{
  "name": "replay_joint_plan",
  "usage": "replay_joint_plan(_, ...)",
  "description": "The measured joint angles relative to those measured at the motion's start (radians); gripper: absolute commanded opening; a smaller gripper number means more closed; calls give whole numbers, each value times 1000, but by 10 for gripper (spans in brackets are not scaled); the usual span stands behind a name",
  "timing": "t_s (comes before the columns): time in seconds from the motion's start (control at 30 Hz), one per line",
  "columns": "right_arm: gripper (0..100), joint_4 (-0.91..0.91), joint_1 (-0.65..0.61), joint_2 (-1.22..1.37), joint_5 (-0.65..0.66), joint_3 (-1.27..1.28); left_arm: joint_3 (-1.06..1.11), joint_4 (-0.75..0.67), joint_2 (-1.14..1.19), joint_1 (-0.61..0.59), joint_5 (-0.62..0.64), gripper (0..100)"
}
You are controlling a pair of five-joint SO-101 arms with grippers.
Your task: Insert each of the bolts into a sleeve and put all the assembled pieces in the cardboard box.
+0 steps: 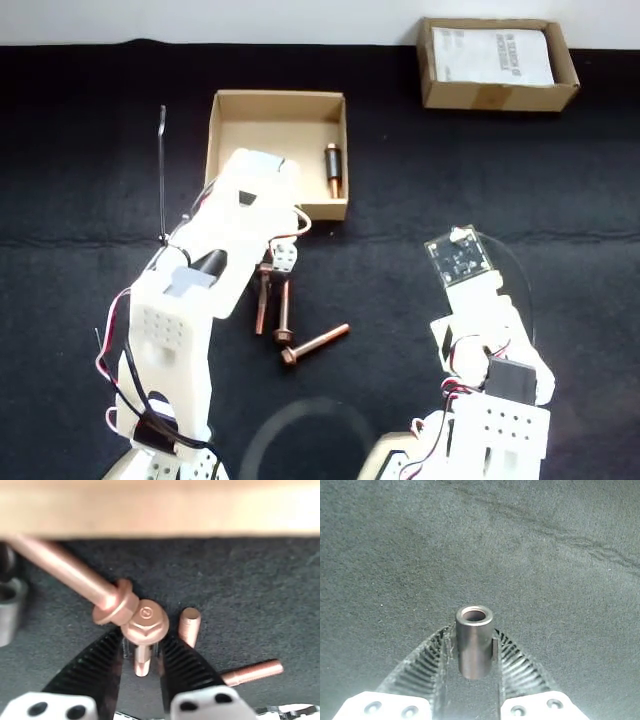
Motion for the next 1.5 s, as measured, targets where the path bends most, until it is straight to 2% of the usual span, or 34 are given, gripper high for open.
replay_joint_plan(0.3,7,-3,0,0,0,0,-32,28,-9,0,0,8)
replay_joint_plan(0.5,7,-120,0,0,0,0,-133,89,-68,-6,-2,8)
replay_joint_plan(0.73,7,-377,-114,2,0,66,-184,89,-256,11,-5,8)
replay_joint_plan(1.0,7,-453,-261,2,-6,161,-184,87,-390,14,-3,8)
replay_joint_plan(1.1,7,-539,-285,2,-135,175,-184,87,-451,14,-3,8)
replay_joint_plan(1.33,7,-776,-350,2,-618,187,-184,87,-605,14,-3,8)
replay_joint_plan(1.5,7,-804,-404,2,-698,189,-160,87,-707,14,-3,8)
